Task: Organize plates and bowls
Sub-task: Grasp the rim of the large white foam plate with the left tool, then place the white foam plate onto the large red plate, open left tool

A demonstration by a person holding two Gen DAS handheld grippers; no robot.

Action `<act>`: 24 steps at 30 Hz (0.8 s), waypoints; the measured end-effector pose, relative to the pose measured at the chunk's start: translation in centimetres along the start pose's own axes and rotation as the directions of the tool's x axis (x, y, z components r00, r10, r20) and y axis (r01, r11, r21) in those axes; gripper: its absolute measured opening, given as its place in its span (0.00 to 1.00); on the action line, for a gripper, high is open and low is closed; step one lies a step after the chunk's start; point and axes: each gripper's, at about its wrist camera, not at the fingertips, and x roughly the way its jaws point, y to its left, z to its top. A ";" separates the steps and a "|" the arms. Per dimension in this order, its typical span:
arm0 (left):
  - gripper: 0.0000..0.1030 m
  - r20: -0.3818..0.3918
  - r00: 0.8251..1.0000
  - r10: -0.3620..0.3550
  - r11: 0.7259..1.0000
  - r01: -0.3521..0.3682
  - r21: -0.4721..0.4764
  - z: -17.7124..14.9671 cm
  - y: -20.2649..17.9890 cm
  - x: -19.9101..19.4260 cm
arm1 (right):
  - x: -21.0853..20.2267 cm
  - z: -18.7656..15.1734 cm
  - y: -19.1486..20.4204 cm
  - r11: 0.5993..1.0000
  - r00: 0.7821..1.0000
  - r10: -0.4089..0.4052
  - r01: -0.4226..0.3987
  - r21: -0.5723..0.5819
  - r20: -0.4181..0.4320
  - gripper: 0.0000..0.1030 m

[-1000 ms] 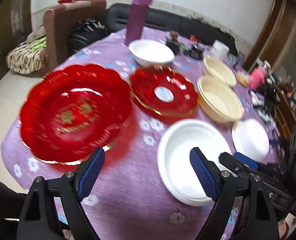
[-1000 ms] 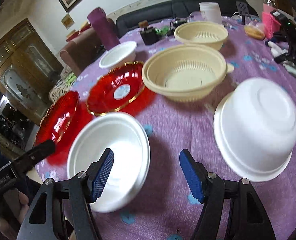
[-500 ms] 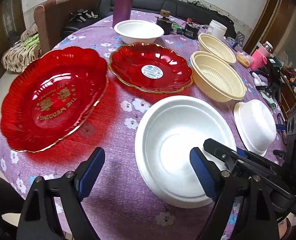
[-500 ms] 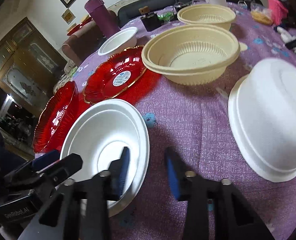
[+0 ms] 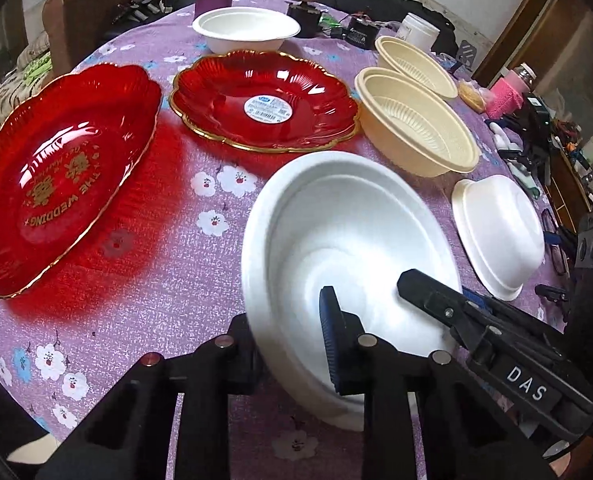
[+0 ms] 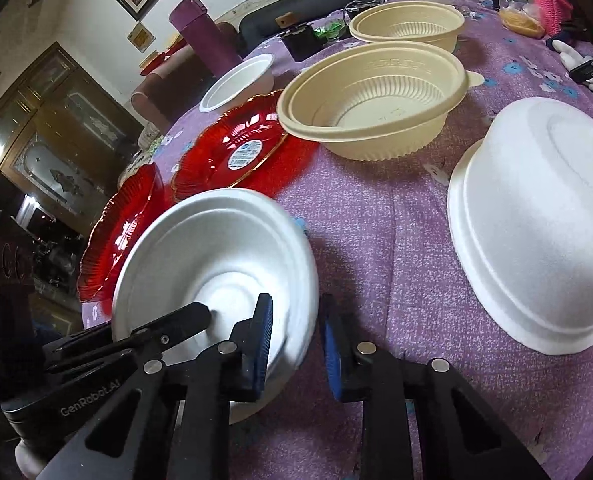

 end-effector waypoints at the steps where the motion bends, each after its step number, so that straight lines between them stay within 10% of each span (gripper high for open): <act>1: 0.23 0.007 1.000 0.008 1.000 -0.008 0.006 -0.1 -0.1 -0.3 | -0.1 0.0 0.2 1.000 1.000 0.003 -0.003 -0.004 0.003 0.25; 24: 0.26 0.213 0.972 0.098 0.992 -0.079 -0.097 1.6 5.5 -7.8 | -0.7 2.9 11.0 0.971 0.996 0.055 -0.037 -0.235 0.070 0.25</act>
